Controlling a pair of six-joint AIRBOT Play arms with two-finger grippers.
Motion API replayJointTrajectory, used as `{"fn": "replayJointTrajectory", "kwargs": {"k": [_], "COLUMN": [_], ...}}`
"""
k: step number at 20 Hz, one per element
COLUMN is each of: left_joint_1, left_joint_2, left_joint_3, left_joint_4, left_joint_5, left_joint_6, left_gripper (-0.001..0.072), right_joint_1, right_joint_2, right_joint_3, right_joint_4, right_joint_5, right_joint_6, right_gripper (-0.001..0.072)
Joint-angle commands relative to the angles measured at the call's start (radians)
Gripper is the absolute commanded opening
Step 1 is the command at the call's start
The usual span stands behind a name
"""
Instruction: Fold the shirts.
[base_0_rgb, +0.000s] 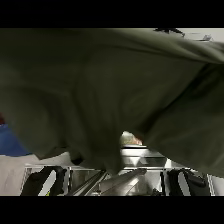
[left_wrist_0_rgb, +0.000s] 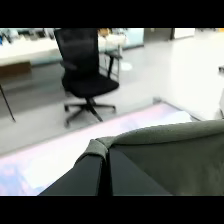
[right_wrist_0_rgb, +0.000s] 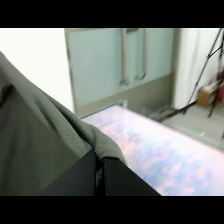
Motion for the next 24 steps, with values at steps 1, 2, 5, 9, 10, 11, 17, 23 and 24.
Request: {"fn": "replayJointTrajectory", "kwargs": {"k": [1, 2, 5, 9, 10, 11, 17, 23, 24], "left_joint_1": [-0.116, -0.177, -0.35, -0.438, -0.441, -0.439, -0.343, -0.219, -0.224], "left_joint_2": [-0.119, -0.166, -0.356, -0.649, -0.72, -0.784, -0.996, -0.887, -0.841], "left_joint_3": [-0.106, -0.158, -0.292, -0.353, -0.343, -0.322, -0.05, -0.112, -0.219], "left_joint_4": [0.006, 0.017, 0.079, 0.13, 0.139, 0.141, 0.14, 0.14, 0.14], "left_joint_5": [0.052, 0.035, -0.088, -0.253, -0.265, -0.266, -0.128, 0.26, 0.277], "left_joint_6": [-0.008, 0.006, 0.053, 0.081, 0.081, 0.081, -0.003, -0.122, -0.122], "left_gripper": [0.0017, 0.0017, 0.0017, 0.0017, 0.0017, 0.0017, 0.0687, 0.0687, 0.0686], "right_joint_1": [0.063, 0.12, 0.344, 0.471, 0.471, 0.469, 0.305, -0.015, -0.05], "right_joint_2": [-0.094, -0.132, -0.286, -0.612, -0.705, -0.777, -0.921, -0.755, -0.728], "right_joint_3": [-0.108, -0.164, -0.345, -0.412, -0.412, -0.411, -0.274, -0.246, -0.286], "right_joint_4": [0.057, 0.051, -0.036, -0.164, -0.159, -0.156, -0.158, -0.266, -0.299], "right_joint_5": [0.059, 0.047, -0.129, -0.328, -0.352, -0.372, -0.317, 0.111, 0.177], "right_joint_6": [-0.005, -0.03, -0.097, -0.105, -0.105, -0.105, -0.105, -0.074, -0.074], "right_gripper": [0.0033, 0.0033, 0.0033, 0.0033, 0.0033, 0.0034, 0.038, 0.0371, 0.037]}}
